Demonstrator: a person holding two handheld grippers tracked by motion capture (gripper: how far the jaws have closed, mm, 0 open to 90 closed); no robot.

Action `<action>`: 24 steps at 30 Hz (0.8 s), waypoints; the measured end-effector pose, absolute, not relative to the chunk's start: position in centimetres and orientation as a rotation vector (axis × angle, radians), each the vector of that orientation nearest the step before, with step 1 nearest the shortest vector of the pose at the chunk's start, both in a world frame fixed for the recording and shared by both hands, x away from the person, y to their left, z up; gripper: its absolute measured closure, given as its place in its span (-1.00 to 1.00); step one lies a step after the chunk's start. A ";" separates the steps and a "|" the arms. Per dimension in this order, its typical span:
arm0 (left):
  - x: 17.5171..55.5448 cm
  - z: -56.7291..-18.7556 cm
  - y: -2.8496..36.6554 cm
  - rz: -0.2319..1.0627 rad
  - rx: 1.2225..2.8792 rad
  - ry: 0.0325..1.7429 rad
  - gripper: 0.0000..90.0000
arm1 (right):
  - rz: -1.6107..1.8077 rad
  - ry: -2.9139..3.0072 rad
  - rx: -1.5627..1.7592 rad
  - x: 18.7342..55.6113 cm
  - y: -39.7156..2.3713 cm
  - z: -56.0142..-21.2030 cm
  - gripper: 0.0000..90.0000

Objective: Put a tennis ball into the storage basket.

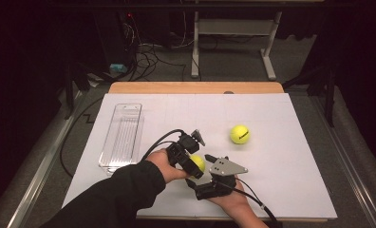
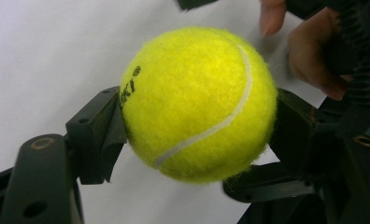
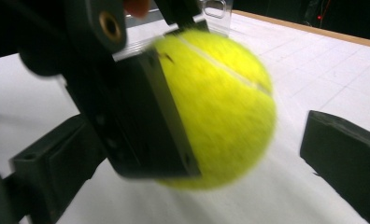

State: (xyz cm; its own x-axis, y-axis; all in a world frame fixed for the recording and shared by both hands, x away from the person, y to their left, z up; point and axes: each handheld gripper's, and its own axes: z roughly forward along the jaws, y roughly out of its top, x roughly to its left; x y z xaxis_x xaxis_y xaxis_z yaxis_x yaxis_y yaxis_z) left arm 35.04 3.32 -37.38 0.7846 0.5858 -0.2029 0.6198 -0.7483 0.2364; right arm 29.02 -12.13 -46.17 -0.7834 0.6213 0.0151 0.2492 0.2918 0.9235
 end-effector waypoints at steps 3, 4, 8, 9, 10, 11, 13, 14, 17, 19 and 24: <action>35.2 -37.2 3.7 -0.154 2.685 0.942 -0.42 | 1.487 2.210 0.788 28.9 -12.6 -46.2 -1.00; 35.3 -37.2 3.9 -0.152 2.677 0.953 -0.42 | 1.478 2.216 0.778 28.9 -12.9 -46.3 -1.00; 35.5 -37.0 4.5 -0.140 2.686 0.969 -0.42 | 1.462 2.209 0.783 28.8 -13.9 -46.2 -1.00; 35.5 -36.9 4.6 -0.133 2.684 0.975 -0.42 | 1.456 2.206 0.785 28.8 -14.2 -46.1 -1.00; 35.6 -36.7 4.9 -0.128 2.685 0.978 -0.42 | 1.453 2.198 0.785 28.8 -14.5 -46.1 -1.00; 35.7 -36.6 5.1 -0.125 2.682 0.984 -0.42 | 1.449 2.193 0.787 28.8 -14.9 -46.0 -1.00; 35.9 -36.4 5.6 -0.114 2.680 0.999 -0.42 | 1.446 2.181 0.798 28.7 -15.6 -45.9 -1.00; 36.0 -36.3 5.9 -0.108 2.687 0.999 -0.42 | 1.440 2.179 0.800 28.7 -15.9 -45.9 -1.00; 36.2 -36.1 6.8 -0.096 2.671 1.029 -0.42 | 1.421 2.156 0.822 28.7 -17.0 -45.9 -1.00; 36.4 -35.7 7.5 -0.090 2.669 1.045 -0.41 | 1.408 2.143 0.831 28.6 -17.8 -46.0 -1.00; 36.8 -34.9 9.4 -0.068 2.675 1.082 -0.42 | 1.376 2.117 0.872 28.6 -20.0 -46.1 -1.00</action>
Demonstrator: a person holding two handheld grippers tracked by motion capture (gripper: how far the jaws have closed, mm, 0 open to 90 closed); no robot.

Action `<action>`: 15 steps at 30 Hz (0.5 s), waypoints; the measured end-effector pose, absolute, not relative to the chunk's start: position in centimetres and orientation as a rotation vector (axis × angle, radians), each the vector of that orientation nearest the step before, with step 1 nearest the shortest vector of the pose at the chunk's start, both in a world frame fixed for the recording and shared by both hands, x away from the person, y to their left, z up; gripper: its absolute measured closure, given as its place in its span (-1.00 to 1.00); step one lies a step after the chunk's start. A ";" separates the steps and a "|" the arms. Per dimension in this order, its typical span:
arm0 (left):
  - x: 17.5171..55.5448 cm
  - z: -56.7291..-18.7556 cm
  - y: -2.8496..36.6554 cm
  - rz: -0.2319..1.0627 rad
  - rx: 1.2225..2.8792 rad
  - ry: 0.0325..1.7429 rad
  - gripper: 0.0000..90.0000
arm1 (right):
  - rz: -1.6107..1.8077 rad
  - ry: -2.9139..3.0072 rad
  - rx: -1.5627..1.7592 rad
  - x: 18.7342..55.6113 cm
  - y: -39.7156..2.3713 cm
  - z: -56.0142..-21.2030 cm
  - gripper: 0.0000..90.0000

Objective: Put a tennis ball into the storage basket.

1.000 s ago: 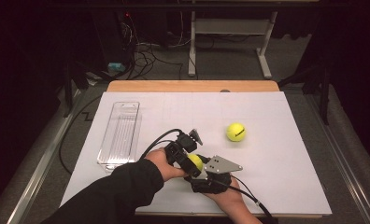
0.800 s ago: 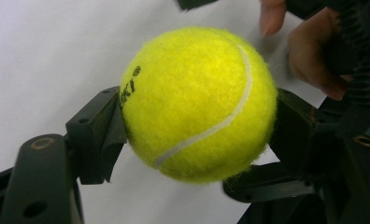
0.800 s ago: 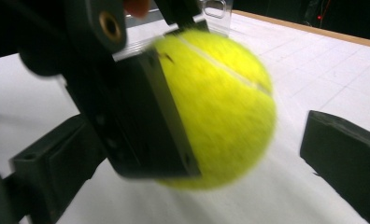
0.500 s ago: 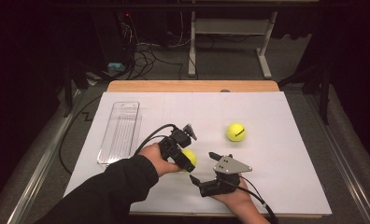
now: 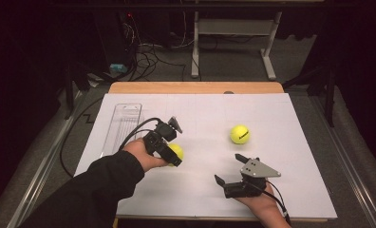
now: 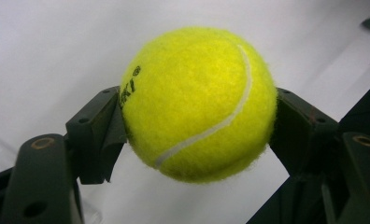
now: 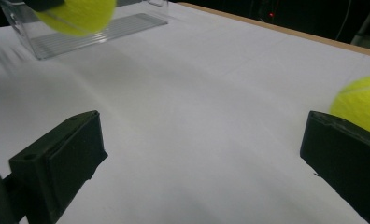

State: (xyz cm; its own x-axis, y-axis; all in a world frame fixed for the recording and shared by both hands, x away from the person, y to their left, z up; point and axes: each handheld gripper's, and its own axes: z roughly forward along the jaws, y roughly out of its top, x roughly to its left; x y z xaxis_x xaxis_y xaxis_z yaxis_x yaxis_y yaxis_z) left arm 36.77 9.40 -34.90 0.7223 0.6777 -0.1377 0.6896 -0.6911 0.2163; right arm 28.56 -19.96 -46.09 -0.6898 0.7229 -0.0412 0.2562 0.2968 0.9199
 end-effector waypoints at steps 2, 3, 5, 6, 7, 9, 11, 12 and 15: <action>37.0 -34.5 10.2 -0.062 2.665 1.101 -0.42 | 1.363 2.111 0.882 28.5 -20.7 -46.1 -1.00; 37.1 -34.3 10.7 -0.059 2.658 1.111 -0.42 | 1.362 2.108 0.885 28.5 -21.1 -46.2 -1.00; 37.3 -34.0 11.6 -0.048 2.649 1.130 -0.42 | 1.349 2.102 0.896 28.4 -21.6 -46.2 -1.00; 37.4 -33.8 12.0 -0.046 2.648 1.143 -0.41 | 1.349 2.101 0.902 28.4 -21.8 -46.3 -1.00; 37.6 -33.7 12.5 -0.042 2.640 1.156 -0.41 | 1.340 2.103 0.905 28.3 -22.1 -46.3 -1.00; 37.8 -33.5 13.5 -0.034 2.636 1.183 -0.41 | 1.336 2.101 0.906 28.3 -22.4 -46.4 -1.00; 38.1 -33.4 14.4 -0.024 2.629 1.208 -0.41 | 1.326 2.099 0.905 28.3 -22.6 -46.4 -1.00; 38.2 -33.3 14.8 -0.022 2.630 1.219 -0.41 | 1.329 2.096 0.909 28.3 -22.7 -46.4 -1.00; 38.5 -33.2 16.0 -0.018 2.622 1.254 -0.41 | 1.318 2.100 0.904 28.2 -22.8 -46.5 -1.00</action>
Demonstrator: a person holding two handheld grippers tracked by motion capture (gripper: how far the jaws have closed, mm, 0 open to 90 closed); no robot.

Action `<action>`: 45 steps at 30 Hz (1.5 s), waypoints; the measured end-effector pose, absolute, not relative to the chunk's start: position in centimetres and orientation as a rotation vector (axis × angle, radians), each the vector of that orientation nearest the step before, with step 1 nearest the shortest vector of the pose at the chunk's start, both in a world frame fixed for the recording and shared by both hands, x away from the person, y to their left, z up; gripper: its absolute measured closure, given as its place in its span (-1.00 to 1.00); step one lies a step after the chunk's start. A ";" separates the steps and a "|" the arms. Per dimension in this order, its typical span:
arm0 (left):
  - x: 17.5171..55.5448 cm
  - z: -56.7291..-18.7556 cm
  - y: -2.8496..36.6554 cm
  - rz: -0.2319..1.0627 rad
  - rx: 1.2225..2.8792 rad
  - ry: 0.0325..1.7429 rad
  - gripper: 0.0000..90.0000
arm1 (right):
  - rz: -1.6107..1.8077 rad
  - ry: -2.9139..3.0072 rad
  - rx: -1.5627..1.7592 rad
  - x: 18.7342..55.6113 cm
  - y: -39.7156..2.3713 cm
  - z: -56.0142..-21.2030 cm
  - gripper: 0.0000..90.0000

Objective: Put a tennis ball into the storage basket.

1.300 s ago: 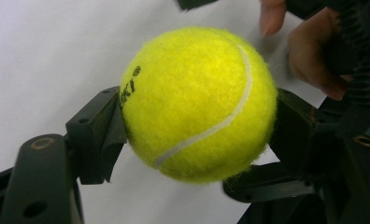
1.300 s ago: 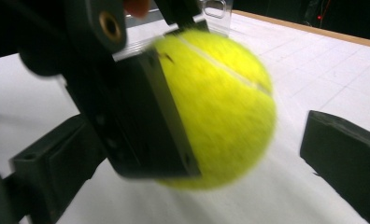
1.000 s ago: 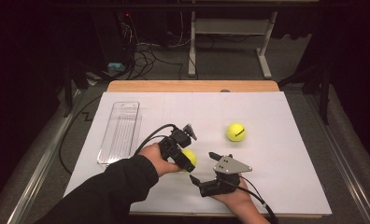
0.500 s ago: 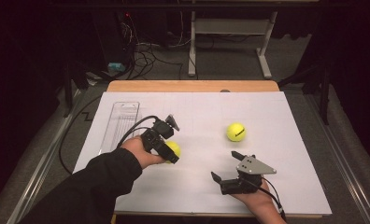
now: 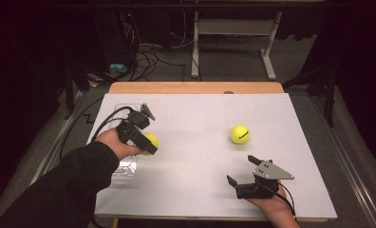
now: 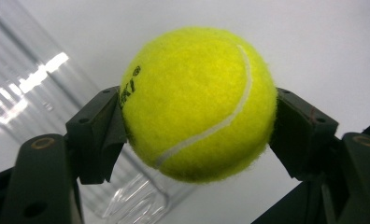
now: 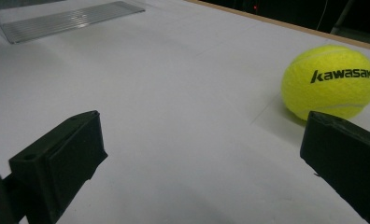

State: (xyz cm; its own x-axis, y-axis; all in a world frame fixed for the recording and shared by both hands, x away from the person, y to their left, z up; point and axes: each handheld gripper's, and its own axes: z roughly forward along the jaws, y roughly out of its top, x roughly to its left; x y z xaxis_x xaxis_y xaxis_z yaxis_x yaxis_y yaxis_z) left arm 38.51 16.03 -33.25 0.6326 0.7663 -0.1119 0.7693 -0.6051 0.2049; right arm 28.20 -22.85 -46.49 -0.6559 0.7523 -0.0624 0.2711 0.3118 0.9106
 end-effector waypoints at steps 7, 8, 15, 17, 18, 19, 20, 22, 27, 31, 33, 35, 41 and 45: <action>39.2 -33.2 18.4 -0.012 2.615 1.320 -0.41 | 1.313 2.104 0.902 28.1 -23.0 -46.6 -1.00; 39.3 -33.1 18.7 -0.011 2.613 1.331 -0.41 | 1.310 2.105 0.902 28.1 -23.0 -46.6 -1.00; 40.6 -33.0 21.0 -0.010 2.595 1.412 -0.42 | 1.311 2.107 0.903 28.1 -23.0 -46.7 -1.00; 41.0 -33.0 21.6 0.008 2.586 1.440 -0.42 | 1.307 2.108 0.906 28.1 -23.0 -46.7 -1.00; 41.2 -33.0 22.0 0.005 2.580 1.454 -0.42 | 1.307 2.108 0.908 28.1 -23.0 -46.7 -1.00; 41.4 -33.0 22.2 0.000 2.582 1.465 -0.42 | 1.307 2.112 0.907 28.2 -23.0 -46.8 -1.00; 41.6 -33.0 22.4 0.002 2.581 1.476 -0.42 | 1.306 2.113 0.907 28.2 -23.0 -46.8 -1.00; 42.0 -32.9 22.8 0.011 2.581 1.493 -0.42 | 1.307 2.113 0.907 28.2 -23.0 -46.8 -1.00; 43.3 -33.0 23.6 0.025 2.565 1.551 -0.42 | 1.311 2.110 0.906 28.2 -23.0 -46.8 -1.00; 44.4 -33.1 23.8 0.026 2.551 1.570 -0.42 | 1.309 2.114 0.910 28.2 -23.0 -46.8 -1.00; 44.9 -33.2 23.8 0.026 2.541 1.579 -0.42 | 1.307 2.115 0.903 28.3 -23.0 -46.8 -1.00; 45.5 -33.5 23.7 0.028 2.533 1.589 -0.42 | 1.310 2.115 0.905 28.3 -23.0 -46.8 -1.00; 46.7 -34.7 23.4 0.015 2.537 1.601 -0.42 | 1.311 2.115 0.905 28.3 -23.0 -46.8 -1.00; 47.3 -35.8 23.0 0.035 2.555 1.617 -0.42 | 1.312 2.117 0.902 28.3 -23.0 -46.8 -1.00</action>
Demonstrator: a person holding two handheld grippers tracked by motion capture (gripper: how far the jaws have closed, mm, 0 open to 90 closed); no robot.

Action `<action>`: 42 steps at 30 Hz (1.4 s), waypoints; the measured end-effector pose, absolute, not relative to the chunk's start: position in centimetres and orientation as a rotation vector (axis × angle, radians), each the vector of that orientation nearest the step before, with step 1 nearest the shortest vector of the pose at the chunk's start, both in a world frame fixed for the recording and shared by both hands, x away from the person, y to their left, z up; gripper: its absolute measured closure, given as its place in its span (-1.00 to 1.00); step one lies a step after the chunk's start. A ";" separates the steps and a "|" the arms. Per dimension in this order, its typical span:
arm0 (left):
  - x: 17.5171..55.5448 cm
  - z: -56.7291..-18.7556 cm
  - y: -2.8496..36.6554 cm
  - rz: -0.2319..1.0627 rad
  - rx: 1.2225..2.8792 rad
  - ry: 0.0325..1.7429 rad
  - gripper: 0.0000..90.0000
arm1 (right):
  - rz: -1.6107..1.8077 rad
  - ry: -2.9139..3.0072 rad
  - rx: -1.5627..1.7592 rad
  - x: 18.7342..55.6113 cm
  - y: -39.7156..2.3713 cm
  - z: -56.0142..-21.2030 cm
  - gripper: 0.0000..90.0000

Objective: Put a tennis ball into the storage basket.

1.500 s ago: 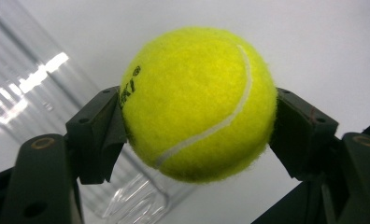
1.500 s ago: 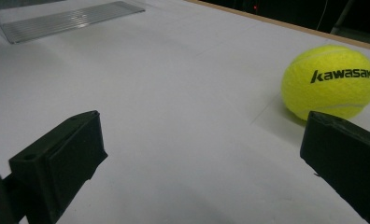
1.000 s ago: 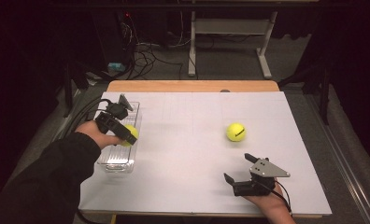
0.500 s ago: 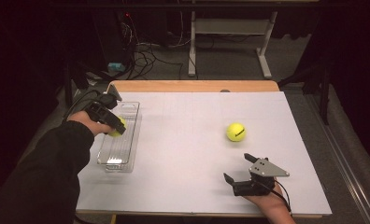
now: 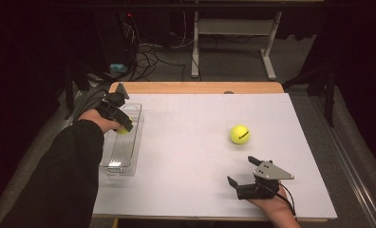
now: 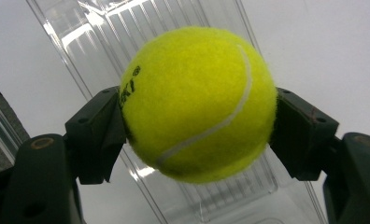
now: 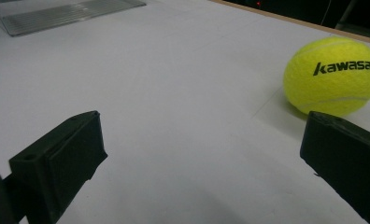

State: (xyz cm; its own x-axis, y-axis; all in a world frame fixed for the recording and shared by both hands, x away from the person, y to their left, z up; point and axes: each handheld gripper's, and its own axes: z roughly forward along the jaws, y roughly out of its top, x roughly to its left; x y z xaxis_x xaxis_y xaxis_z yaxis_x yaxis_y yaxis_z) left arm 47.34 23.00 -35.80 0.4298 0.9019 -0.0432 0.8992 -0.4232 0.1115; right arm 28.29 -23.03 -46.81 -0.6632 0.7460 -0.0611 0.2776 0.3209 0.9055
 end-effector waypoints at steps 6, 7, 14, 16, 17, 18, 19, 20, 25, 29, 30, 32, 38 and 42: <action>48.0 -36.8 23.3 0.008 2.545 1.640 -0.42 | 1.312 2.116 0.902 28.3 -23.0 -46.8 -1.00; 48.1 -36.9 23.4 -0.001 2.548 1.636 -0.42 | 1.312 2.117 0.901 28.2 -23.0 -46.8 -1.00; 48.2 -37.2 23.6 0.004 2.542 1.638 -0.43 | 1.304 2.120 0.894 28.2 -23.0 -46.8 -1.00; 48.0 -36.9 23.5 0.028 2.536 1.590 -0.68 | 1.302 2.121 0.894 28.2 -23.0 -46.8 -1.00; 48.0 -36.6 23.4 0.018 2.529 1.573 -0.89 | 1.304 2.120 0.894 28.2 -23.0 -46.8 -1.00; 47.9 -36.3 23.3 0.015 2.524 1.563 -0.99 | 1.303 2.120 0.894 28.2 -23.0 -46.8 -1.00; 47.7 -36.1 23.1 0.023 2.531 1.553 -0.99 | 1.301 2.122 0.893 28.3 -23.0 -46.8 -1.00; 47.6 -35.9 22.9 0.034 2.542 1.545 -0.99 | 1.302 2.121 0.894 28.3 -23.0 -46.8 -1.00; 46.8 -35.0 22.3 0.054 2.545 1.525 -0.99 | 1.307 2.117 0.896 28.2 -23.0 -46.8 -1.00; 45.9 -34.9 21.1 0.066 2.577 1.491 -0.99 | 1.310 2.116 0.897 28.2 -23.0 -46.8 -1.00; 45.7 -34.8 20.7 0.068 2.579 1.489 -0.99 | 1.310 2.115 0.897 28.2 -23.0 -46.8 -1.00; 45.3 -34.7 20.0 0.053 2.585 1.479 -0.99 | 1.317 2.109 0.901 28.1 -23.0 -46.7 -1.00; 44.1 -34.9 18.0 0.059 2.618 1.403 -0.99 | 1.323 2.099 0.895 27.9 -23.1 -46.5 -1.00; 43.4 -35.3 16.6 0.064 2.651 1.364 -0.99 | 1.327 2.092 0.904 27.9 -23.2 -46.5 -1.00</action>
State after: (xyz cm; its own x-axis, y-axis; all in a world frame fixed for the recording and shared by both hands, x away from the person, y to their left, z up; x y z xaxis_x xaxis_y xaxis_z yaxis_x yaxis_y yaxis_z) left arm 43.40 16.62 -35.29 0.5835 0.8113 -0.0349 0.8045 -0.5717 0.1609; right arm 27.87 -23.22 -46.49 -0.6550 0.7532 -0.0598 0.2668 0.3046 0.9144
